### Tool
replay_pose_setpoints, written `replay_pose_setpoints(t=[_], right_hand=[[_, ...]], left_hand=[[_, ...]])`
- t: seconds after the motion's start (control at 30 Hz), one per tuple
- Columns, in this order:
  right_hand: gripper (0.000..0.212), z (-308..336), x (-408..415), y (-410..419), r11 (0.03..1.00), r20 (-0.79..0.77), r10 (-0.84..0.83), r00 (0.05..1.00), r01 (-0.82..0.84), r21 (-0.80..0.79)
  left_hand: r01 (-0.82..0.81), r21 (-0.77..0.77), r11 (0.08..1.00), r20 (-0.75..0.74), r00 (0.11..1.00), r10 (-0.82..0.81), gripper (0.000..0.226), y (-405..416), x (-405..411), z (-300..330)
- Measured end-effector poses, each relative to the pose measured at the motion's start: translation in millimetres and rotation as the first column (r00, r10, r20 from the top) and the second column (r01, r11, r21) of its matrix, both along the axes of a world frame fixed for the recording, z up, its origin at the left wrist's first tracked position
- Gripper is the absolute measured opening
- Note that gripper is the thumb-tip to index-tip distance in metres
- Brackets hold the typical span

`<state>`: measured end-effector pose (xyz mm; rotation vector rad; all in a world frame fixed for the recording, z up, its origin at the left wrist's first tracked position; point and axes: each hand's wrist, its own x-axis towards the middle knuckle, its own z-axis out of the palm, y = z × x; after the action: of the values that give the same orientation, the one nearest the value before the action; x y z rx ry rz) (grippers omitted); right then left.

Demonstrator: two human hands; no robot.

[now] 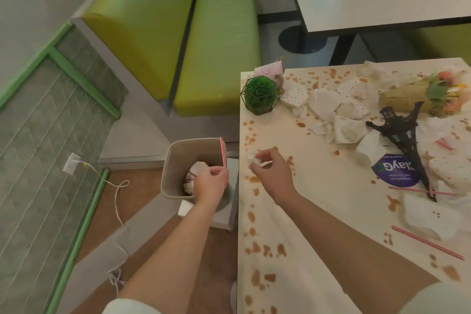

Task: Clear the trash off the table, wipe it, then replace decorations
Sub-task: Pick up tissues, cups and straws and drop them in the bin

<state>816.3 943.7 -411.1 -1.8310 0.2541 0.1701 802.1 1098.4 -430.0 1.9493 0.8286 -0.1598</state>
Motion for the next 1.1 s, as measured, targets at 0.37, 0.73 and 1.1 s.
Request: replay_pose_setpoints(t=[0.37, 0.73, 1.1], right_hand=[[0.013, -18.5, 18.9, 120.4, 0.985, -0.002, 0.142, 0.990, -0.141, -0.102], [0.035, -35.1, 10.2, 132.0, 0.959, -0.181, 0.190, 0.965, -0.222, -0.178], [0.011, -11.8, -18.6, 17.5, 0.983, -0.116, -0.176, 0.978, 0.169, -0.067]], left_hand=[[-0.005, -0.148, 0.989, -0.111, 0.994, -0.011, 0.008, 112.4, 8.3, -26.1], [0.129, -0.060, 0.990, -0.052, 0.990, -0.132, 0.008, 114.6, 11.8, -23.6], [0.490, -0.020, 0.871, -0.002, 0.872, -0.490, 0.013, 6.3, 19.2, -6.4]])
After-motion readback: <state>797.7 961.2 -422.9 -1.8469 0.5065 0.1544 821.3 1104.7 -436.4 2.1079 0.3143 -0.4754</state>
